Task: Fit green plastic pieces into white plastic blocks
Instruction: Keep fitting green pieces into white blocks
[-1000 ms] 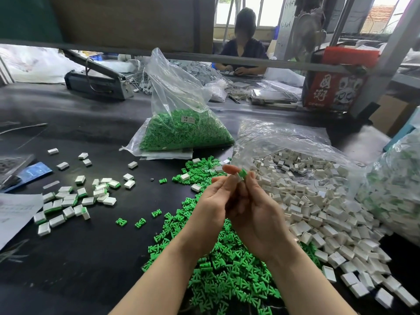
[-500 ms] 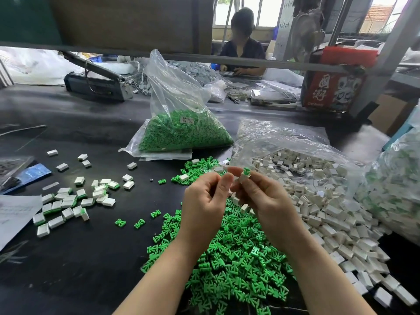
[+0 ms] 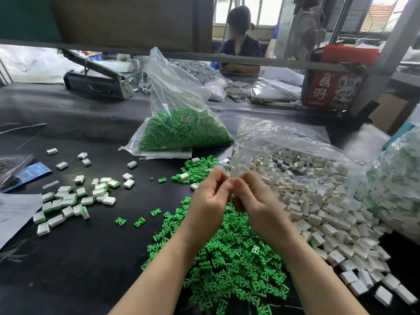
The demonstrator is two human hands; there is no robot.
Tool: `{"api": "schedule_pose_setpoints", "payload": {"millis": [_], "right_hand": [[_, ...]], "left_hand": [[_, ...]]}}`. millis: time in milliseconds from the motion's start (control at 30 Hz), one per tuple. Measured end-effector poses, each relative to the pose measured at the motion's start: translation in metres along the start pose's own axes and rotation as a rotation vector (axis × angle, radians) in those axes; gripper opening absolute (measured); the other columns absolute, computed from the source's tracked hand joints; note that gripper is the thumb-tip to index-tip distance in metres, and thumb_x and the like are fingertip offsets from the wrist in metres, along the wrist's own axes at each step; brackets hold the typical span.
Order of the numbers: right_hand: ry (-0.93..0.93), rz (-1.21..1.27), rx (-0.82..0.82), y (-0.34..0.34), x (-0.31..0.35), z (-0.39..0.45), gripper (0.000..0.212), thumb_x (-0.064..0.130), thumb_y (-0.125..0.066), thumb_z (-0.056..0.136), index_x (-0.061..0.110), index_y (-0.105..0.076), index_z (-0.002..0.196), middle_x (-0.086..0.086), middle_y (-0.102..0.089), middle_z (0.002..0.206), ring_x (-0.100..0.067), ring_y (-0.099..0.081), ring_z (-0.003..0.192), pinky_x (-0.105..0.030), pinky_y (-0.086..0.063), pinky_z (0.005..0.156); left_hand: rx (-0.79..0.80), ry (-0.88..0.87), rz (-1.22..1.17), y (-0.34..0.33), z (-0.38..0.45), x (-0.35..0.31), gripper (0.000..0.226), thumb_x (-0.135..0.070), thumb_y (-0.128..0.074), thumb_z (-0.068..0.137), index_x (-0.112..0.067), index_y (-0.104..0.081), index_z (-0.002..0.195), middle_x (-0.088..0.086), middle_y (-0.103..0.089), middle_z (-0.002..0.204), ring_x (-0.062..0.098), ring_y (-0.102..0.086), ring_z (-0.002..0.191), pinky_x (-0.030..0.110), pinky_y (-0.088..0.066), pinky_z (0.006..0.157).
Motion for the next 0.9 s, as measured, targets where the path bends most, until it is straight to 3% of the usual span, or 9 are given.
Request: {"api": "schedule_pose_setpoints", "payload": {"millis": [133, 200, 333, 433, 500, 567, 633, 767, 900], "right_hand": [[-0.089, 0.131, 0.037, -0.003, -0.006, -0.001, 0.045, 0.047, -0.038, 0.098, 0.023, -0.064, 0.070, 0.012, -0.045, 0.053, -0.005, -0.038, 0.049, -0.023, -0.030, 0.048], [-0.088, 0.199, 0.044, -0.003, -0.005, -0.001, 0.051, 0.048, -0.038, 0.098, 0.016, -0.070, 0.075, 0.006, -0.043, 0.052, -0.006, -0.034, 0.047, -0.019, -0.026, 0.043], [-0.074, 0.301, 0.017, -0.007, -0.005, 0.001, 0.057, 0.039, -0.036, 0.102, 0.025, -0.064, 0.055, 0.012, -0.052, 0.047, 0.000, -0.049, 0.044, -0.018, -0.041, 0.050], [-0.080, 0.366, -0.025, -0.008, -0.008, 0.001, 0.042, 0.041, -0.038, 0.101, 0.019, -0.074, 0.095, 0.013, -0.069, 0.064, -0.003, -0.068, 0.065, -0.022, -0.052, 0.060], [-0.085, 0.330, -0.072, -0.008, -0.010, 0.000, 0.048, 0.045, -0.038, 0.100, 0.013, -0.073, 0.094, 0.013, -0.059, 0.052, 0.000, -0.056, 0.051, -0.020, -0.044, 0.051], [-0.105, 0.305, -0.148, -0.008, -0.011, 0.000, 0.055, 0.052, -0.041, 0.097, 0.010, -0.070, 0.081, 0.009, -0.048, 0.047, -0.007, -0.046, 0.046, -0.027, -0.038, 0.048], [-0.121, 0.322, -0.209, -0.009, -0.014, 0.000, 0.048, 0.055, -0.043, 0.095, 0.020, -0.072, 0.078, 0.002, -0.051, 0.050, -0.014, -0.051, 0.051, -0.029, -0.042, 0.051], [-0.108, 0.306, -0.269, -0.011, -0.014, -0.001, 0.043, 0.051, -0.041, 0.092, 0.025, -0.073, 0.078, -0.028, -0.059, 0.068, -0.034, -0.059, 0.063, -0.051, -0.049, 0.062], [-0.095, 0.262, -0.329, -0.012, -0.016, -0.002, 0.044, 0.049, -0.039, 0.094, 0.028, -0.071, 0.073, -0.003, -0.066, 0.060, -0.018, -0.063, 0.061, -0.038, -0.047, 0.059]], "left_hand": [[-0.029, 0.055, -0.101, -0.005, -0.002, 0.003, 0.017, -0.023, -0.051, 0.094, -0.013, -0.048, 0.080, -0.005, -0.045, 0.067, 0.010, -0.041, 0.065, 0.024, -0.038, 0.063], [-0.049, 0.071, -0.155, -0.006, -0.002, 0.005, 0.022, -0.017, -0.051, 0.099, -0.016, -0.047, 0.078, -0.008, -0.043, 0.063, 0.006, -0.039, 0.060, 0.019, -0.036, 0.060], [-0.028, 0.153, -0.319, -0.014, -0.003, 0.007, 0.024, -0.039, -0.050, 0.093, -0.017, -0.055, 0.084, -0.006, -0.054, 0.074, 0.010, -0.047, 0.072, 0.029, -0.039, 0.072], [-0.003, 0.198, -0.460, -0.024, -0.005, 0.011, 0.029, -0.039, -0.049, 0.094, -0.013, -0.056, 0.104, 0.005, -0.062, 0.097, 0.022, -0.053, 0.098, 0.039, -0.042, 0.089], [0.017, 0.225, -0.500, -0.029, -0.006, 0.012, 0.034, -0.038, -0.043, 0.092, -0.015, -0.057, 0.113, 0.007, -0.065, 0.105, 0.022, -0.056, 0.104, 0.037, -0.041, 0.095], [0.071, 0.284, -0.564, -0.033, -0.008, 0.013, 0.042, -0.040, -0.038, 0.093, -0.016, -0.056, 0.123, 0.009, -0.067, 0.115, 0.019, -0.060, 0.113, 0.034, -0.043, 0.101], [0.106, 0.336, -0.634, -0.036, -0.010, 0.014, 0.047, -0.040, -0.037, 0.093, -0.016, -0.054, 0.130, 0.010, -0.068, 0.122, 0.015, -0.060, 0.120, 0.029, -0.047, 0.100], [0.100, 0.342, -0.705, -0.039, -0.011, 0.017, 0.045, -0.035, -0.040, 0.093, -0.013, -0.056, 0.129, 0.011, -0.070, 0.118, 0.017, -0.064, 0.115, 0.026, -0.052, 0.092], [0.089, 0.356, -0.746, -0.039, -0.012, 0.018, 0.043, -0.031, -0.043, 0.093, -0.010, -0.058, 0.127, 0.015, -0.070, 0.113, 0.020, -0.066, 0.110, 0.029, -0.053, 0.092]]}}
Point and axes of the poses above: each hand's wrist, its own z-axis towards the middle knuckle, its own y-axis out of the back of the hand, x = y × z, the point moved 3 cm from there along z, towards the middle knuckle
